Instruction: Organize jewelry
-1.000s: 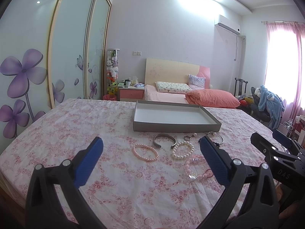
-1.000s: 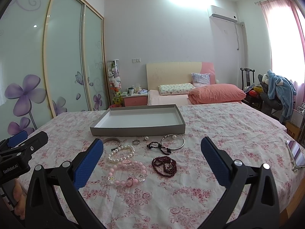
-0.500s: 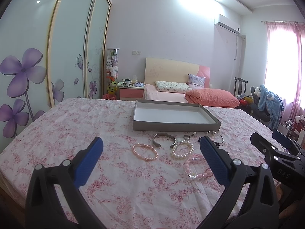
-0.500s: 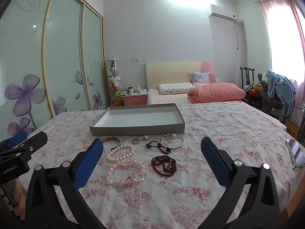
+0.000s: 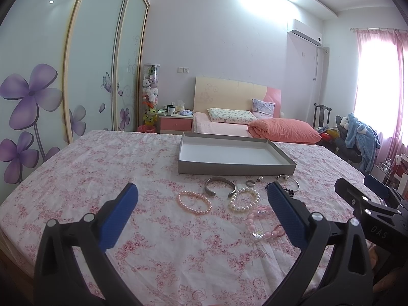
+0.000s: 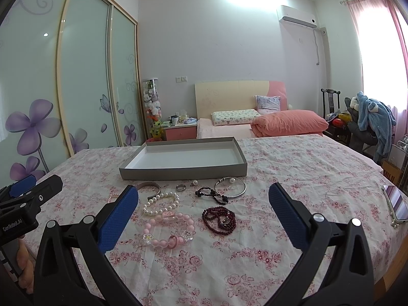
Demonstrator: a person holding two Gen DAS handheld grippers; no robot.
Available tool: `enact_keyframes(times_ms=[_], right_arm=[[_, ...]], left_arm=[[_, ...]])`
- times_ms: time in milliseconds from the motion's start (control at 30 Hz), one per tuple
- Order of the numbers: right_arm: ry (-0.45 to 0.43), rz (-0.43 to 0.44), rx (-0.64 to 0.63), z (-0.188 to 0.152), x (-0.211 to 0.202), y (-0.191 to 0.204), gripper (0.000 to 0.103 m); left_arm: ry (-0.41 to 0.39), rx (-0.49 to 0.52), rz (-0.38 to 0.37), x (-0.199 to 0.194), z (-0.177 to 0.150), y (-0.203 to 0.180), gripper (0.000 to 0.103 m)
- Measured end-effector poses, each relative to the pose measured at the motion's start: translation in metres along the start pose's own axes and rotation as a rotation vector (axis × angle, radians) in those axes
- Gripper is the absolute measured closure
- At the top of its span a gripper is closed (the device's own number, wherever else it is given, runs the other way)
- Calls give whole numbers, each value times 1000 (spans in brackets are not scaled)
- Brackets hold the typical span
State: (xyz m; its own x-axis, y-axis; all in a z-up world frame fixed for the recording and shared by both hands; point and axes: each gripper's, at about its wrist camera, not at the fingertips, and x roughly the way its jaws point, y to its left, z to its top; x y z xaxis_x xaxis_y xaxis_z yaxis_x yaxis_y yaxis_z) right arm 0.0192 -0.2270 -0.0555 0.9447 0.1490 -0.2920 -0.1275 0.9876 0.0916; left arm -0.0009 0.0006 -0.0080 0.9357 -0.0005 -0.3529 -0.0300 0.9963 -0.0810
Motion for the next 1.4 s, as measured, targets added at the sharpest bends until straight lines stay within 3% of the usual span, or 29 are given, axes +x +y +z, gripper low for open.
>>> enact_keyframes(times_ms=[400, 633, 867, 1033, 1200, 1400], right_arm=[[5, -1, 2, -5, 2, -3, 2], [51, -9, 13, -13, 16, -10, 2], [191, -26, 40, -9, 49, -24, 4], [346, -29, 29, -19, 86, -27, 20], [498, -36, 26, -30, 119, -31, 24], [572, -52, 8, -32, 134, -29, 35]], left_arm=[[8, -1, 1, 3, -10, -1, 4], [55, -5, 12, 19, -18, 0, 4], [183, 13, 26, 52, -11, 5, 4], [286, 29, 25, 82, -11, 13, 4], [369, 46, 24, 110, -13, 17, 4], [415, 57, 20, 129, -15, 19, 4]])
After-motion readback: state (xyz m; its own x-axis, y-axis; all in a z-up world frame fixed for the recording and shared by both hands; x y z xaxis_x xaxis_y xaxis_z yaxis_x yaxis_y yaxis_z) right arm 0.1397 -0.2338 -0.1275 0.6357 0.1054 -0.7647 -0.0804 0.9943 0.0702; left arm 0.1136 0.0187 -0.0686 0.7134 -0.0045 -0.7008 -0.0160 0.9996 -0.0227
